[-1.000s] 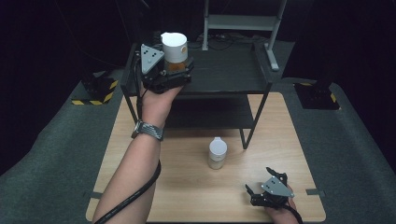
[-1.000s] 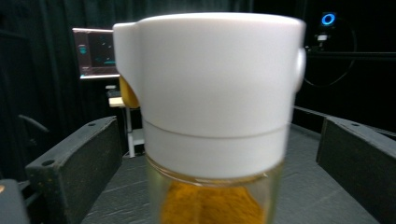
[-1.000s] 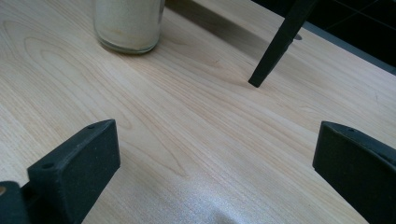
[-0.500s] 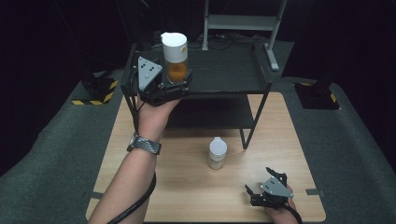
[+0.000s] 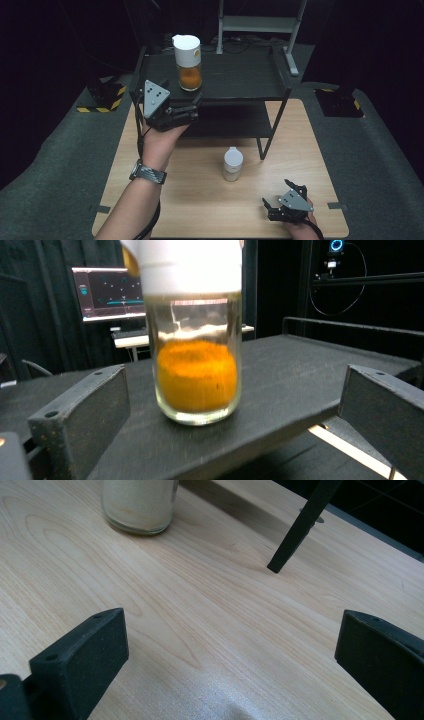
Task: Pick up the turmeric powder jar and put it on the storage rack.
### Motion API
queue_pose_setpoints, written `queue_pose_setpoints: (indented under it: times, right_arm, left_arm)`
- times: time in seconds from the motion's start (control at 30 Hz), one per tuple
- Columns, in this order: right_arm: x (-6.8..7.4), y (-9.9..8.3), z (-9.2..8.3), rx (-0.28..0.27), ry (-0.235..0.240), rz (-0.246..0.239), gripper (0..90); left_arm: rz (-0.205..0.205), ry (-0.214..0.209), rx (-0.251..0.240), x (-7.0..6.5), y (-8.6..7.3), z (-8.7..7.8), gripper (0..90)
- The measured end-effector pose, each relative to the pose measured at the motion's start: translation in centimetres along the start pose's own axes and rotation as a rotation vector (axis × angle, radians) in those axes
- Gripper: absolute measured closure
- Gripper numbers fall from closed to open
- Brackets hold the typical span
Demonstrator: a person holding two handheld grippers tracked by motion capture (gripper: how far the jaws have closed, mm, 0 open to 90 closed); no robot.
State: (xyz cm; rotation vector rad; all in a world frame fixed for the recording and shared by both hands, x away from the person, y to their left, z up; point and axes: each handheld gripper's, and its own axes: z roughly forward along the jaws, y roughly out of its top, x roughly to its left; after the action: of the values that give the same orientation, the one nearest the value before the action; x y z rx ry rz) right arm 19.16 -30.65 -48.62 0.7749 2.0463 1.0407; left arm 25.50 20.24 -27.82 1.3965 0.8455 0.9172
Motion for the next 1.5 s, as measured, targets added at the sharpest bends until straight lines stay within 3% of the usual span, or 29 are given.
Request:
queue_pose_setpoints:
  times: [1.0,1.5]
  right_arm:
    - [0.1,0.0,0.0,-0.002,-0.001,-0.013,0.0]
    - [0.1,0.1,0.0,0.003,0.000,-0.014,0.0]
  left_arm:
    - [0.027,-0.030,0.098,-1.1,-6.5,-5.0,0.5]
    - [0.005,-0.040,0.177,-1.7,-11.7,-7.3,0.5]
